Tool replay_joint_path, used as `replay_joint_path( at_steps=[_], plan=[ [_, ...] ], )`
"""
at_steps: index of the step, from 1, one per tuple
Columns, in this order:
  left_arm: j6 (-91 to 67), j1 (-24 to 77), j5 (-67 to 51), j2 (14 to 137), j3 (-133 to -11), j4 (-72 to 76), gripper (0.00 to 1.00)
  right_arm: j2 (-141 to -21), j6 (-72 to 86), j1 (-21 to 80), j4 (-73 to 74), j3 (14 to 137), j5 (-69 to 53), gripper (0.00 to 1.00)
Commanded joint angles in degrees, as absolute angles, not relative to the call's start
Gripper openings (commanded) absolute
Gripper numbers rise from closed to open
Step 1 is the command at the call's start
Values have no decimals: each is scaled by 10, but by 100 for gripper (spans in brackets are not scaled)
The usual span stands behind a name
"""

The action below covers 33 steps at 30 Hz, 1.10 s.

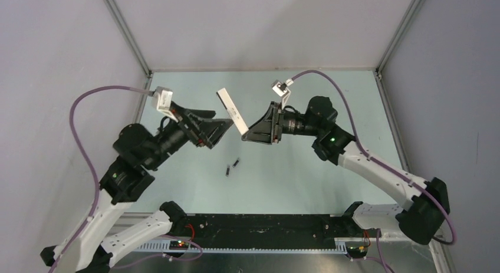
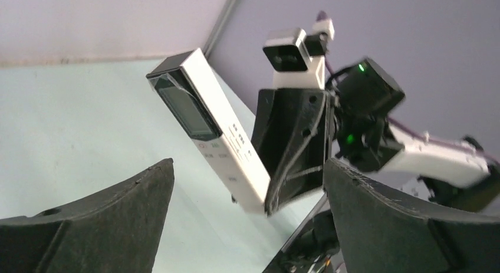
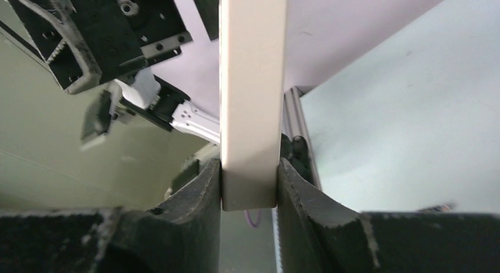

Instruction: Load the batteries into the remote control

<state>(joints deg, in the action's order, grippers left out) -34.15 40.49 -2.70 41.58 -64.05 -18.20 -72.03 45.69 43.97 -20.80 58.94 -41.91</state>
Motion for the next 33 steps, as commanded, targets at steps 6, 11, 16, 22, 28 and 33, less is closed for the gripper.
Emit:
replay_joint_path(
  at_steps=[6, 11, 16, 22, 28, 33],
  plan=[
    [-116, 397, -247, 428, -664, -249, 100, -620, 111, 428, 81, 687, -413, 2],
    [-93, 344, -412, 470, -690, -272, 100, -594, 12, 436, 160, 687, -352, 0],
    [-61, 335, -466, 496, -705, -273, 99, -580, -108, 436, 218, 687, -307, 0],
    [-45, 331, -465, 529, -719, -302, 94, -564, -216, 432, 270, 682, -314, 0],
    [-25, 329, -479, 547, -728, -333, 94, -551, -256, 417, 303, 680, -387, 0],
    [-11, 329, -511, 553, -738, -349, 96, -550, -261, 416, 324, 679, -453, 0]
  ],
)
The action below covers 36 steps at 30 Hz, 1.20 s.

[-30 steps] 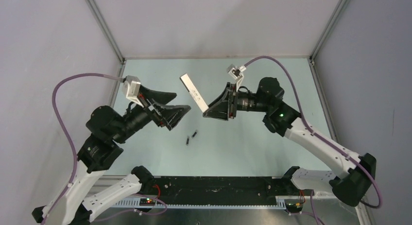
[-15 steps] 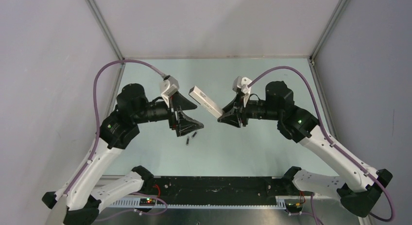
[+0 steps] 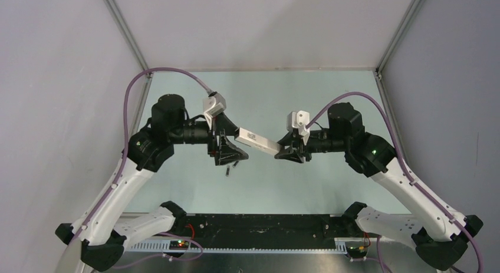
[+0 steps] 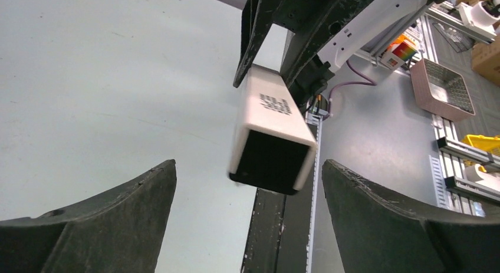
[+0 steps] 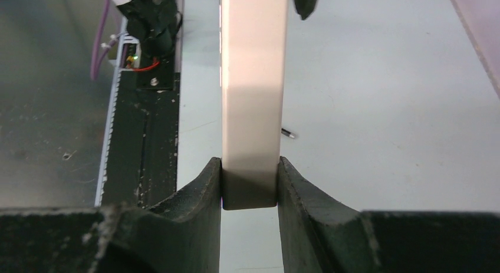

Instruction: Load the batteries into the remote control

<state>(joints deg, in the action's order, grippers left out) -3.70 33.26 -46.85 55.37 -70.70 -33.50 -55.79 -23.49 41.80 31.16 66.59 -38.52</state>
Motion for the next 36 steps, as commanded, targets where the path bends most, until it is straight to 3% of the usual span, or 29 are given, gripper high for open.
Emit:
replay_joint_path(
  at_steps=[1, 8, 19, 24, 29, 36],
  plan=[
    [-10, 328, -521, 553, -739, -350, 96, -551, -260, 416, 327, 679, -460, 0],
    [17, 330, -579, 559, -744, -350, 100, -563, -235, 418, 313, 680, -506, 0],
    [22, 350, -515, 561, -755, -348, 91, -578, -182, 433, 261, 680, -489, 0],
    [12, 360, -484, 556, -757, -344, 94, -586, -178, 456, 241, 680, -438, 0],
    [6, 362, -465, 555, -752, -343, 79, -578, -164, 460, 204, 665, -412, 0],
    [4, 362, -431, 553, -755, -340, 71, -573, -141, 461, 170, 651, -404, 0]
  ],
)
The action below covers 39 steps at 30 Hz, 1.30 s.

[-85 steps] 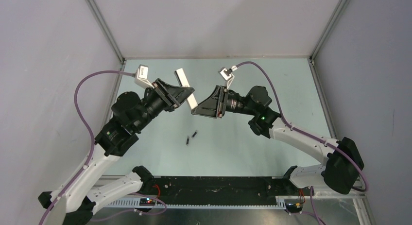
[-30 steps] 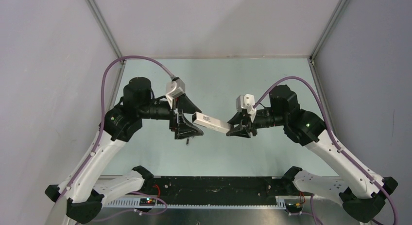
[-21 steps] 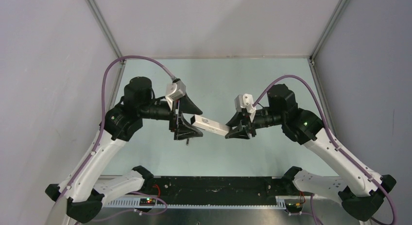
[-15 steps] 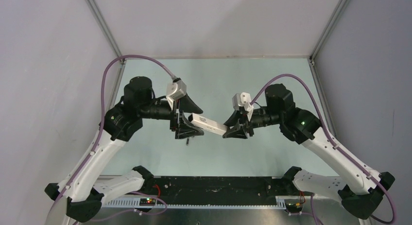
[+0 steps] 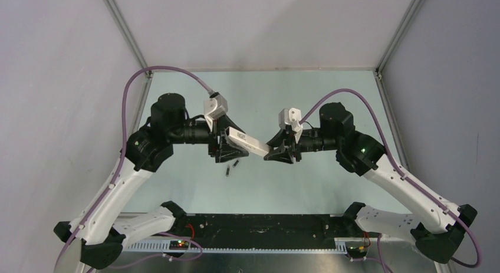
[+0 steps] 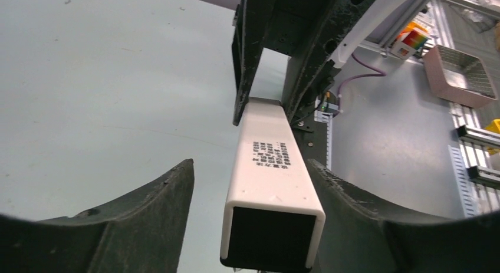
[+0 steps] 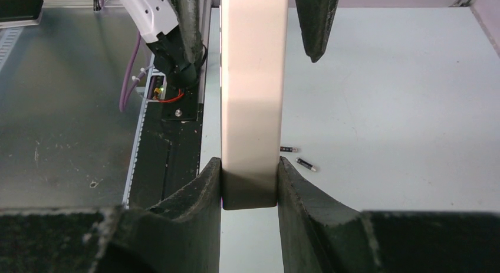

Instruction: Load the batteries into the remote control

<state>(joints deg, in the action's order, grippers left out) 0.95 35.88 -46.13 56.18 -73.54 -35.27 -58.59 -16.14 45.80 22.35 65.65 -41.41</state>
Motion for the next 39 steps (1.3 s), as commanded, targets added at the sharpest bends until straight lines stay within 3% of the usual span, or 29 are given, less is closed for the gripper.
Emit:
replay_joint_path(
  at_steps=[1, 10, 24, 35, 39],
  plan=[
    [4, 363, -429, 552, -756, -335, 70, -571, -140, 461, 167, 649, -405, 0],
    [-31, 362, -435, 542, -750, -293, 61, -570, -131, 462, 158, 639, -407, 0],
    [-26, 363, -537, 540, -743, -286, 60, -572, -88, 450, 142, 640, -475, 0],
    [-26, 363, -540, 543, -740, -287, 47, -574, -83, 450, 139, 640, -481, 0],
    [-26, 363, -537, 545, -739, -286, 51, -576, -80, 450, 134, 640, -480, 0]
  ],
)
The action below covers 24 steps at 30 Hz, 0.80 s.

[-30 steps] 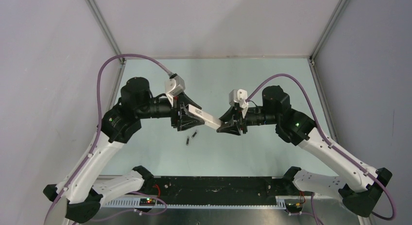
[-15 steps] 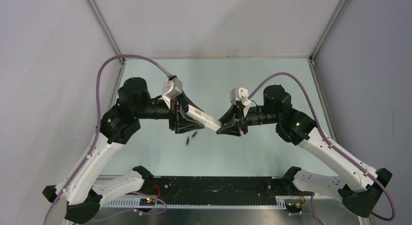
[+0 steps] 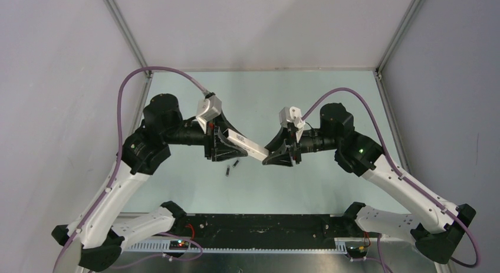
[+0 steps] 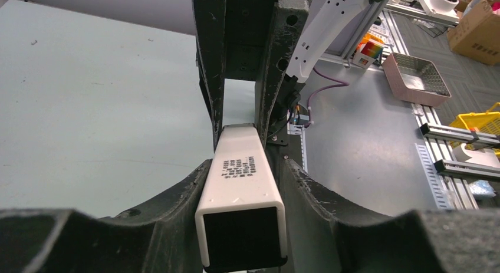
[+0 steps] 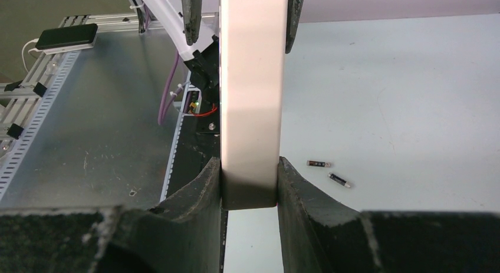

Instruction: Load the batteries into the remote control

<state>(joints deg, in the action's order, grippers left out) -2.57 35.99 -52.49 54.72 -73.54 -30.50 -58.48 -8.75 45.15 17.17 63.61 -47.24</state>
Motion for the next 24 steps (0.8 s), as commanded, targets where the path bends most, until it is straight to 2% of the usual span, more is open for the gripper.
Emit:
replay_joint_path(
  at_steps=[1, 6, 10, 14, 17, 18, 20, 21, 22, 23, 24],
  plan=[
    [-26, 362, -536, 546, -739, -286, 51, -576, -78, 450, 131, 640, -480, 0],
    [-26, 363, -528, 548, -739, -287, 52, -578, -77, 450, 128, 640, -478, 0],
    [-26, 362, -522, 549, -740, -287, 46, -577, -75, 452, 118, 633, -475, 0],
    [-27, 363, -516, 550, -743, -287, 26, -578, -77, 454, 120, 629, -470, 0],
    [-27, 363, -511, 549, -744, -287, 5, -577, -78, 456, 124, 628, -458, 0],
    [-27, 363, -508, 549, -744, -287, 1, -577, -77, 457, 125, 627, -447, 0],
    [-25, 362, -507, 549, -743, -287, 0, -576, -71, 460, 126, 627, -424, 3],
    [-25, 363, -506, 549, -743, -287, 0, -575, -70, 460, 127, 626, -418, 9],
    [-22, 363, -505, 548, -743, -287, 0, -573, -69, 460, 130, 626, -409, 30],
    [-20, 363, -501, 547, -742, -287, 0, -572, -66, 460, 131, 626, -404, 41],
    [-17, 363, -499, 546, -742, -287, 0, -572, -62, 460, 133, 625, -392, 62]
  ],
)
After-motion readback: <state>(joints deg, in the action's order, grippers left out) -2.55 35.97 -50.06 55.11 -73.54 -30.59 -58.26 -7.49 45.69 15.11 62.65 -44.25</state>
